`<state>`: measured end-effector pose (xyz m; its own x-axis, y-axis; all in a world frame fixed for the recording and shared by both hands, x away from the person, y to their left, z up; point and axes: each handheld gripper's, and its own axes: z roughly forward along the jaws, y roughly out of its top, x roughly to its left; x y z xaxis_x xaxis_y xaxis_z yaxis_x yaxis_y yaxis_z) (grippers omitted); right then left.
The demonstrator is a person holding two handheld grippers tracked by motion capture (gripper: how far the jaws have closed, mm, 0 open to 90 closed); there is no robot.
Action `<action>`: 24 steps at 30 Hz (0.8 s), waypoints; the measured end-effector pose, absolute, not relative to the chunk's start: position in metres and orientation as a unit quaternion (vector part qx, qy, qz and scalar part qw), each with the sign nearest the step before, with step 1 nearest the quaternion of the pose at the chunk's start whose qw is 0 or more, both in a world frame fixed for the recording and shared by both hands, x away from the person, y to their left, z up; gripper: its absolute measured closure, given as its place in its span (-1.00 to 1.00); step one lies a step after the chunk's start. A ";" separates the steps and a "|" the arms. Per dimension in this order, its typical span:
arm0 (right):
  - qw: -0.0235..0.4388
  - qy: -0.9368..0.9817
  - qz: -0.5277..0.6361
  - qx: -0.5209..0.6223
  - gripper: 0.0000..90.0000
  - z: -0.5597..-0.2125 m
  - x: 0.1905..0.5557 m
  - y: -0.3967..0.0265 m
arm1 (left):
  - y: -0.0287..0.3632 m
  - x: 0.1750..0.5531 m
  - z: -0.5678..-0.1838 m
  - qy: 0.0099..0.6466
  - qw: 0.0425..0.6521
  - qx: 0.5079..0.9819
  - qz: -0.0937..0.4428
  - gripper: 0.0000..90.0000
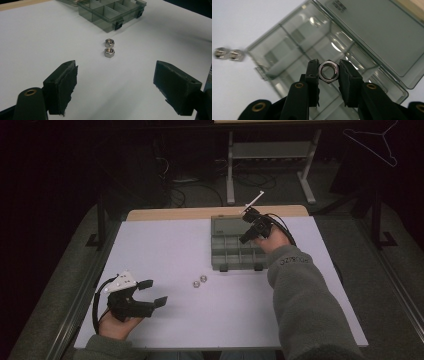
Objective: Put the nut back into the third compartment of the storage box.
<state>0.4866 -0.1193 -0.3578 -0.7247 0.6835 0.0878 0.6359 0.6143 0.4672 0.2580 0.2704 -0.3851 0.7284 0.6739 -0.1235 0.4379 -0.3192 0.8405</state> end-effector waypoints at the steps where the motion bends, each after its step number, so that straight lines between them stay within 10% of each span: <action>1: 0.050 0.897 0.240 0.368 0.54 -0.358 0.487 -0.119 | 0.271 0.258 -0.385 0.346 0.470 0.802 0.126 -0.60; 24: 0.052 0.889 0.219 0.399 0.43 -0.389 0.503 -0.120 | 0.271 0.258 -0.385 0.346 0.470 0.802 0.124 -0.59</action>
<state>0.5032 -0.1198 -0.3886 -0.6757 0.7325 0.0835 0.6872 0.5848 0.4309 0.2579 0.2713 -0.3850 0.7300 0.6717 -0.1263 0.4384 -0.3184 0.8405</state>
